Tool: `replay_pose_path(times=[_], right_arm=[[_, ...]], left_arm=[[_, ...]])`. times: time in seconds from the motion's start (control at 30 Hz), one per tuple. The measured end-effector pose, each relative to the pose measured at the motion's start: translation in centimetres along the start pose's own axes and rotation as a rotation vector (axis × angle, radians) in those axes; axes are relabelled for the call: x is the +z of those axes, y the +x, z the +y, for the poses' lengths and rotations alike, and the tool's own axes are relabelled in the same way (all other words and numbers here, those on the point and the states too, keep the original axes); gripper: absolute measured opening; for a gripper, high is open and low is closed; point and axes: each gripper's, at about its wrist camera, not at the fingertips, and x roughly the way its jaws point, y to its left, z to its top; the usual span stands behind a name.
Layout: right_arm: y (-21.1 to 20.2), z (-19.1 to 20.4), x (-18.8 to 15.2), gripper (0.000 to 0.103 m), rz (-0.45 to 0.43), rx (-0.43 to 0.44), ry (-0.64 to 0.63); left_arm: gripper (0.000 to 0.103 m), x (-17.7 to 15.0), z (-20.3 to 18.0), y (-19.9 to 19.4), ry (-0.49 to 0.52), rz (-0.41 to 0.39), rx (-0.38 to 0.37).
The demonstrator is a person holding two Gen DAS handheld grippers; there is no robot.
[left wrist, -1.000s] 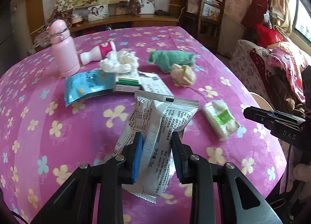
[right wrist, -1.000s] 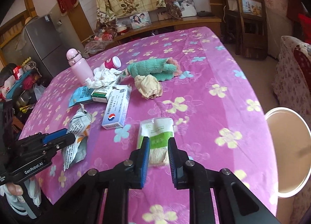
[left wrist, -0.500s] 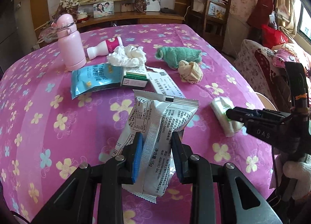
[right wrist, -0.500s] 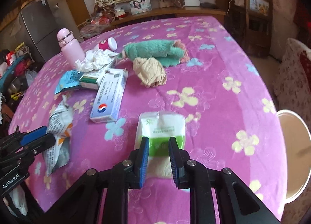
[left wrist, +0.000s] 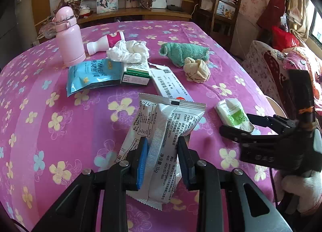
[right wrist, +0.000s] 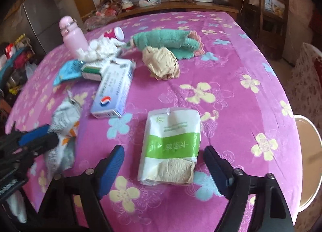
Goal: Collect trash
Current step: 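Carry the wrapper and tissue pack with both grippers over the white bucket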
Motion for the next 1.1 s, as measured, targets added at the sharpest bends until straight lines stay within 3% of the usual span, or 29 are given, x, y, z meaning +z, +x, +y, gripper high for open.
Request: replay_pose_path(times=[0.07,0.13,0.47,1.1], right_arm=[[-0.4,-0.1,-0.1,0.046,-0.021,-0.022,-0.011],[-1.1,-0.6,-0.2,0.039,-0.034,0.008,0.002],[-6.4,-4.2,-1.4,0.038,-0.121,-0.016,0.017],[-13.7,-16.8,-5.8,0.038,-0.192,-0.159,0.197]], left_arm=[[0.031,0.1,-0.3,-0.2,0.008,-0.004,-0.001],[0.031,0.2,-0.7,-0.4,0.014,-0.007,-0.006],[0.031,1.3,-5.7,-0.8,0.071,-0.021,-0.063],[0.031,3.3,-19.8,0.3,0.231,-0.021,-0.181]])
